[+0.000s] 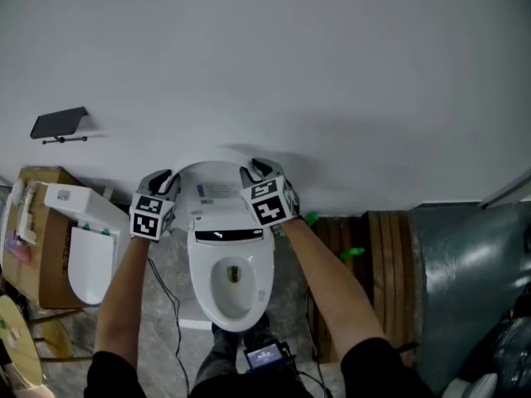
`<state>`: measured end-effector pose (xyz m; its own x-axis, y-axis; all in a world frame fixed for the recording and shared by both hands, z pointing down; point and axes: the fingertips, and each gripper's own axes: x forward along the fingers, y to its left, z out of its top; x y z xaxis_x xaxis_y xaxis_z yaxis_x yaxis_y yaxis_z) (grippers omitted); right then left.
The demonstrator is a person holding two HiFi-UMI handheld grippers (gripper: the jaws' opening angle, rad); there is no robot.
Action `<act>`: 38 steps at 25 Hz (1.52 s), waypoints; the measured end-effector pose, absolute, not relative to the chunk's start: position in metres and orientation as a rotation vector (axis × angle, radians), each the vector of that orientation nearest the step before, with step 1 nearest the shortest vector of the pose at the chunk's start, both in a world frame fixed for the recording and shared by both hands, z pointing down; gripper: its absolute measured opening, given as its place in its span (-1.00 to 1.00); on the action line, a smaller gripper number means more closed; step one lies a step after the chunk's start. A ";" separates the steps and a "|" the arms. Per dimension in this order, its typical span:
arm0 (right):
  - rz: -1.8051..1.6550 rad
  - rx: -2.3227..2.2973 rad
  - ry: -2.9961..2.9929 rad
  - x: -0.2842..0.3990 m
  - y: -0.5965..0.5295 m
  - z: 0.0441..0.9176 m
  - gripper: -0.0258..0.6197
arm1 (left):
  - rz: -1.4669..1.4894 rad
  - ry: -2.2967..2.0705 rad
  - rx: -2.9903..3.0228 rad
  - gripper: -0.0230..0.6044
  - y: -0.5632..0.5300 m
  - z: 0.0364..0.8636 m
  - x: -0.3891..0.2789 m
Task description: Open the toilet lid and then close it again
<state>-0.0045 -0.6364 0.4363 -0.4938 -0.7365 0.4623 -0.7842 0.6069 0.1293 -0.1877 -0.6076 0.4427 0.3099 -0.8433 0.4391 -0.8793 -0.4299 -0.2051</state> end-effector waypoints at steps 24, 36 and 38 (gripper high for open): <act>-0.019 1.132 -2.392 0.013 -0.460 0.458 -0.49 | 0.285 -1.288 2.458 -0.29 -0.445 0.424 -0.167; -0.104 1.181 -2.302 0.026 -0.373 0.499 -0.49 | 0.261 -1.056 2.424 -0.29 -0.341 0.483 -0.155; -0.104 1.192 -2.293 0.025 -0.364 0.506 -0.48 | 0.185 -1.045 2.406 -0.29 -0.333 0.481 -0.158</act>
